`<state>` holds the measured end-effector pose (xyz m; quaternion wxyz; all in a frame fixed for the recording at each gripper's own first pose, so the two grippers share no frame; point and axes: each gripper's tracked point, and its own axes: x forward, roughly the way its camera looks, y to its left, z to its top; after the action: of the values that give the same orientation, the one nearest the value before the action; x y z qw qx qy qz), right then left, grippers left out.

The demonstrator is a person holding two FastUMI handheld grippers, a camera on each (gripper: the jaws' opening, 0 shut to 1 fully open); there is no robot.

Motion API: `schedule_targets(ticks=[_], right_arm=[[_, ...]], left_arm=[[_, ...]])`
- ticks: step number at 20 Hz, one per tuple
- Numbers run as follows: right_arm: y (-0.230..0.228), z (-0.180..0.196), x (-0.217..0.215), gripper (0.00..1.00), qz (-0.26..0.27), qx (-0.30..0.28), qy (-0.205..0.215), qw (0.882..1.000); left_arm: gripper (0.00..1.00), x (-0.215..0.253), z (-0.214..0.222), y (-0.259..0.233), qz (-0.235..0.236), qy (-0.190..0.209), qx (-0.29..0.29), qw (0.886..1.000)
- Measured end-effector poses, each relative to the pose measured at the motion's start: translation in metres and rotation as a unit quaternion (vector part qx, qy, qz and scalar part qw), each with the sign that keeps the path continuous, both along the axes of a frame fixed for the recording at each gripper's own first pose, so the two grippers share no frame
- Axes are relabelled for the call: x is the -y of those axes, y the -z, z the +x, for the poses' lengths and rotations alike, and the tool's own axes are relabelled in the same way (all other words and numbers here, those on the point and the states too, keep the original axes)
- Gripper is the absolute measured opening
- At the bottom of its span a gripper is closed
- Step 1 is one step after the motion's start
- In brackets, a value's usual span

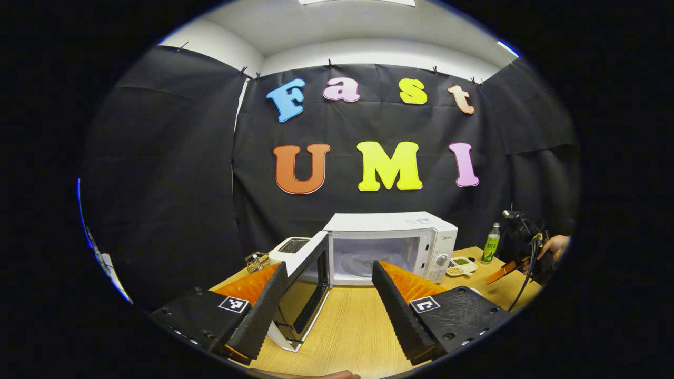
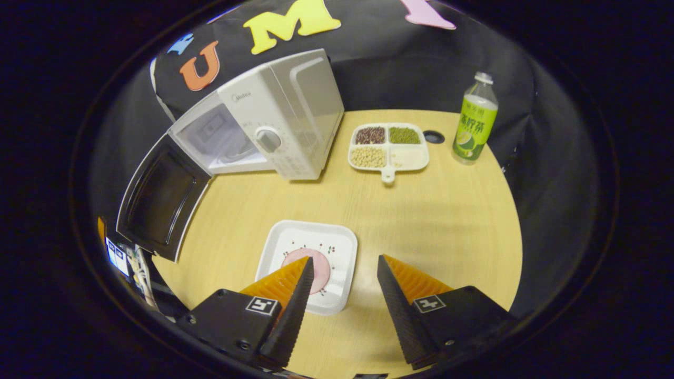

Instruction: Open the microwave oven with the left hand, put the food in, and close the microwave oven.

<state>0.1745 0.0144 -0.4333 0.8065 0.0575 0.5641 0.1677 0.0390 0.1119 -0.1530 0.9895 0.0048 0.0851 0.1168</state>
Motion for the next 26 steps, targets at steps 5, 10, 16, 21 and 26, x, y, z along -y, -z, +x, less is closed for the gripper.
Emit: schedule_targets(ticks=[5,10,16,21,26], right_arm=[[0.044,-0.01,-0.008,0.51,0.023,-0.114,-0.001,0.993],[0.07,-0.022,-0.012,0.04,0.117,-0.248,0.0,0.962],[0.067,-0.028,-0.007,0.04,0.163,-0.251,0.026,0.954],[0.043,-0.037,0.0,0.04,0.175,-0.225,0.046,0.957],[-0.007,-0.047,-0.019,0.04,0.188,-0.185,0.061,0.963]], left_arm=[[0.84,0.01,0.009,-0.008,0.004,0.005,0.002,1.0],[0.85,0.013,0.009,-0.011,-0.001,0.004,0.007,1.0],[0.96,0.014,0.001,-0.014,-0.004,0.0,0.009,1.0],[0.85,0.012,-0.006,-0.014,0.0,0.0,0.013,1.0],[0.95,0.002,-0.018,-0.009,-0.018,0.008,0.021,1.0]])
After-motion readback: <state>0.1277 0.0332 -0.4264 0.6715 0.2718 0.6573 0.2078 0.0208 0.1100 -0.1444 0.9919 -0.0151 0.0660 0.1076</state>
